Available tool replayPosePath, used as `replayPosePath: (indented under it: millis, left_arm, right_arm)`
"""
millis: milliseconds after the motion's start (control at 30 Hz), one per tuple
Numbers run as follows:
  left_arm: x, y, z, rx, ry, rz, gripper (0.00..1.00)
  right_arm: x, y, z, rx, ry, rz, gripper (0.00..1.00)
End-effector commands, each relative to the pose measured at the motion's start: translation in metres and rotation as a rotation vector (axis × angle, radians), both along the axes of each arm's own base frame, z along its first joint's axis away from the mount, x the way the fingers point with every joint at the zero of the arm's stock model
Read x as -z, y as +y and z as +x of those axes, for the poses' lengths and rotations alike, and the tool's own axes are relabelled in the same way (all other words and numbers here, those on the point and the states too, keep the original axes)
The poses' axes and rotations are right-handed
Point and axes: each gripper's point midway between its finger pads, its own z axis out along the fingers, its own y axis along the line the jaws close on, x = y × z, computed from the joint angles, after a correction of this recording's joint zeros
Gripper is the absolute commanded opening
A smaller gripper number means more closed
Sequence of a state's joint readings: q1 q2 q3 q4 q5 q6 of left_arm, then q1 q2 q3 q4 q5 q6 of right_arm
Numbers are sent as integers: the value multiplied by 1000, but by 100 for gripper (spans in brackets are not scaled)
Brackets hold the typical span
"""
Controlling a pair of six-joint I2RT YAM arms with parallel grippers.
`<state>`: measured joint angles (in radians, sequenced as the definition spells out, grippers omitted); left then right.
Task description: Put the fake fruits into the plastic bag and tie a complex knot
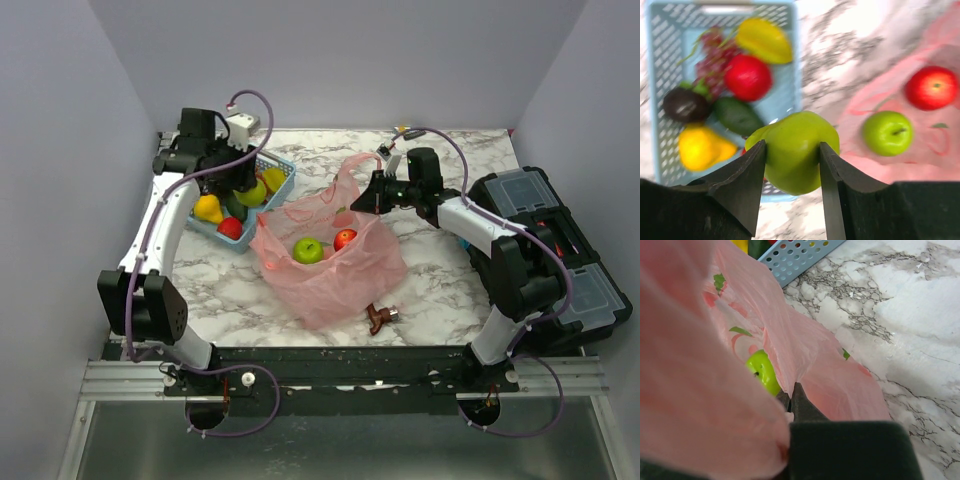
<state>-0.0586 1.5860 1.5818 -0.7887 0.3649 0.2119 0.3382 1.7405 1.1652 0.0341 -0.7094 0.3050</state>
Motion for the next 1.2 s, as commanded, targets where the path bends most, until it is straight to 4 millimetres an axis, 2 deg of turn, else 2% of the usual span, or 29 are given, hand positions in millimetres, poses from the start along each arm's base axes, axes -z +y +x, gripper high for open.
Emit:
replayPosePath:
  millis: [0,67,133,267,367,500,633,733,800,900,933,1067,1167]
  left_arm:
    - [-34,-84,-37,258,-66,-123,37]
    - [-38,-116,-56,353,-67,-161,37]
    - [-35,-145,-73,432,-45,-182,37]
    - [-12,-180,-86,512,3,-174,37]
    - [16,-198,-87,538,54,-144,36]
    - [58,-206,-88,533,127,-105,34]
    - [91,-205,-89,508,174,-57,33]
    - [111,-201,-89,491,195,-21,38]
    - [119,-199,-92,491,211,-14,48]
    - [119,-200,-100,513,228,-30,70]
    - [115,-200,-102,518,223,-37,74]
    - [88,-199,-107,520,179,-68,87]
    - [62,-200,-111,519,151,-98,90]
  right_arm:
    - [1,-1,3,-2,1,-2,1]
    - [1,-1,2,-4,1,-2,1]
    - [0,-1,2,-4,0,-3,1]
    - [0,-1,2,-8,2,1,1]
    - [-3,0,1,-10,0,5,1]
    - [-6,0,1,-12,-6,8,1]
    - [-8,0,-1,-16,-8,12,1]
    - [-7,0,-3,-19,-3,14,1]
    - [-6,0,-3,-19,-3,14,1]
    - [-6,0,-4,-19,-1,14,1]
    - [-6,-1,-4,-19,-5,12,1]
    - [-5,-1,-5,-20,-4,9,1]
    - [-4,-1,-5,-18,1,10,1]
